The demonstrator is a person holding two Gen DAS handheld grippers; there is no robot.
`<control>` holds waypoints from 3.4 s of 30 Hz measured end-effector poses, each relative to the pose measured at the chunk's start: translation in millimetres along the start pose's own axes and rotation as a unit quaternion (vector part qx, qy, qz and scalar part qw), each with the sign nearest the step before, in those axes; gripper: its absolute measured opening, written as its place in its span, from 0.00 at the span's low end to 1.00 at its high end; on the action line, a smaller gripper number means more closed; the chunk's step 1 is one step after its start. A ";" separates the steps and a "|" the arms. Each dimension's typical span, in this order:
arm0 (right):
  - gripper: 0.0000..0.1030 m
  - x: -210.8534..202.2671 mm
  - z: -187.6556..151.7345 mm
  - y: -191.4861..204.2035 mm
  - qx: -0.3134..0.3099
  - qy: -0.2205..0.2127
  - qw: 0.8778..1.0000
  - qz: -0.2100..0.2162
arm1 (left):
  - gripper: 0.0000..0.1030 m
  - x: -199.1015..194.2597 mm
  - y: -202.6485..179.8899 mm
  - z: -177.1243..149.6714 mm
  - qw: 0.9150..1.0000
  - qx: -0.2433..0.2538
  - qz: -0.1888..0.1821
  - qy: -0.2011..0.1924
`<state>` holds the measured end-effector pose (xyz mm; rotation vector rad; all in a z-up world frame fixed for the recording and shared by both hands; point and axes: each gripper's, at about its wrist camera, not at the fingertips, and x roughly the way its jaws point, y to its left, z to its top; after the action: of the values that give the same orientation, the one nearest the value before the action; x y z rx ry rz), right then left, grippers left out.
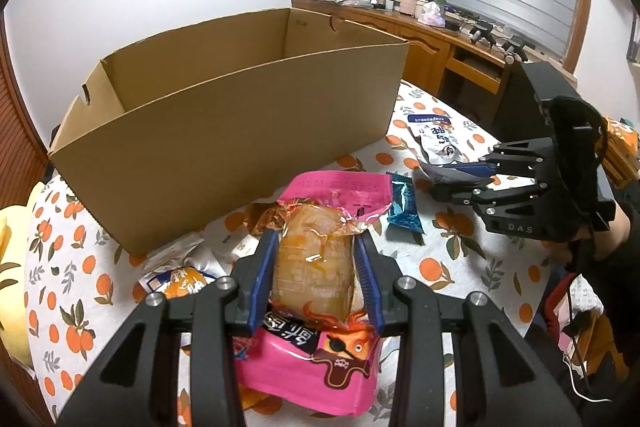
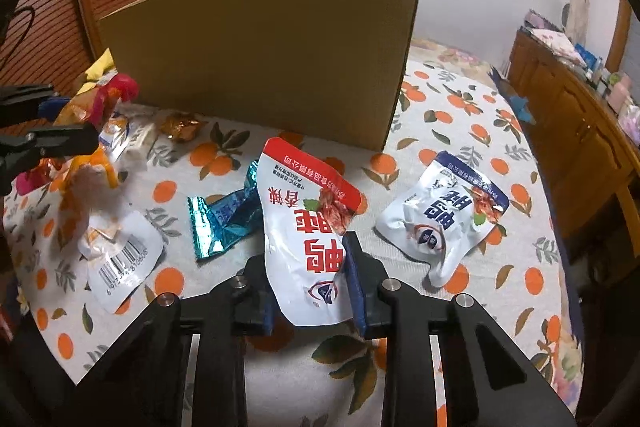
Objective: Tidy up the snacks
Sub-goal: 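Carry the bread roll with the left tool while the right tool carries the duck-neck pouch over the box, then open both tools to drop the bread roll and duck-neck pouch into the box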
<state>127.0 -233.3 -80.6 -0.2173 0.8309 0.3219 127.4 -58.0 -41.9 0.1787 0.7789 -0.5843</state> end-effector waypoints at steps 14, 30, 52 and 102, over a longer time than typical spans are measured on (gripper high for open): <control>0.26 -36.4 12.5 17.2 0.002 -0.057 0.998 0.023 | 0.37 -20.0 7.7 8.1 0.999 -0.009 0.012 -0.031; 0.26 -62.8 51.6 28.7 -0.026 -0.105 0.994 0.024 | 0.37 -47.5 23.7 30.4 0.997 -0.014 0.034 -0.070; 0.26 -74.8 118.5 42.7 -0.066 -0.140 0.988 0.026 | 0.37 -57.1 52.0 67.3 0.994 -0.022 0.067 -0.089; 0.44 50.7 188.2 15.6 -0.078 -0.072 0.990 0.095 | 0.49 6.2 114.5 110.6 0.987 -0.058 0.122 -0.082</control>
<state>282.5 -150.1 3.8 -0.2580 0.6855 0.5767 262.1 -5.8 25.1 0.1140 0.6180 -0.3162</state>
